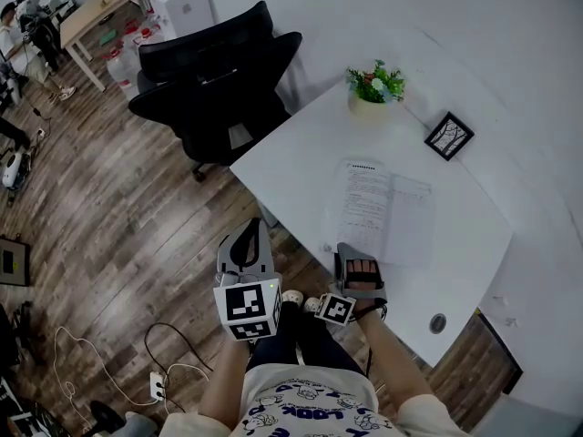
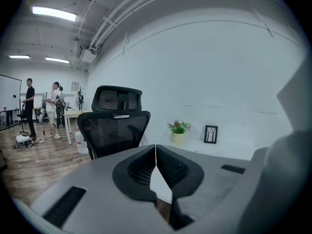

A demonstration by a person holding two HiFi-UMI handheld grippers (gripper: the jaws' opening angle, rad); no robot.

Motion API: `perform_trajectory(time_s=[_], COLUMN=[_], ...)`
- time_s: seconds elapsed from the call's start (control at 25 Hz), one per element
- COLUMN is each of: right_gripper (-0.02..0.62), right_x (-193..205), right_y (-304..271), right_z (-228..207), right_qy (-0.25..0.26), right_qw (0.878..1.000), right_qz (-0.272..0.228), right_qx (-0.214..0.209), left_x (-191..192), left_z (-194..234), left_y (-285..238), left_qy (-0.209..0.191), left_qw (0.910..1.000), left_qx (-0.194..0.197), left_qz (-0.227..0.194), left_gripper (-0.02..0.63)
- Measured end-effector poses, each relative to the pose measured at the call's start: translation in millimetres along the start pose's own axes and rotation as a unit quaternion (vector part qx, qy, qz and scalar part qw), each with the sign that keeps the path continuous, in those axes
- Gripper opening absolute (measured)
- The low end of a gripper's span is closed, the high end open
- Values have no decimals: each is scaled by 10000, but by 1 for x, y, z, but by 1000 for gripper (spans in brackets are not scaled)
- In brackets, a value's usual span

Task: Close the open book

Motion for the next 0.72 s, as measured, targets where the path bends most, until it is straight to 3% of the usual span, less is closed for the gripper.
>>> perform_trajectory(time_s=[0.4,0.6,0.72], right_gripper=[69,54,48], right_x=[-5,1,2], right_y=[4,11,18], right_z=[-15,-33,-45], right_qy=[-962,-2183,-2541], right_qw=[9952,9756,9671], right_qz=[-29,92,52], right_qx=[-166,-222,-85], left_x=[-3,-6,-10], left_z=[0,-6,-9], left_y=[1,-2,-5], left_qy=[-17,-54,-76], left_qw=[10000,9998,9996], left_qx=[64,181,257], left_qz=[-41,-78,-107], left_gripper=[26,26,26])
Point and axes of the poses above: the fingertips, and each gripper's own axes: y backward along the fingers, z to its left, x out of its underside, the point moved 7 cm from there along y, backward along the fingers, and after that the axes turned 10 degrees about x, right-handed, at the moved point
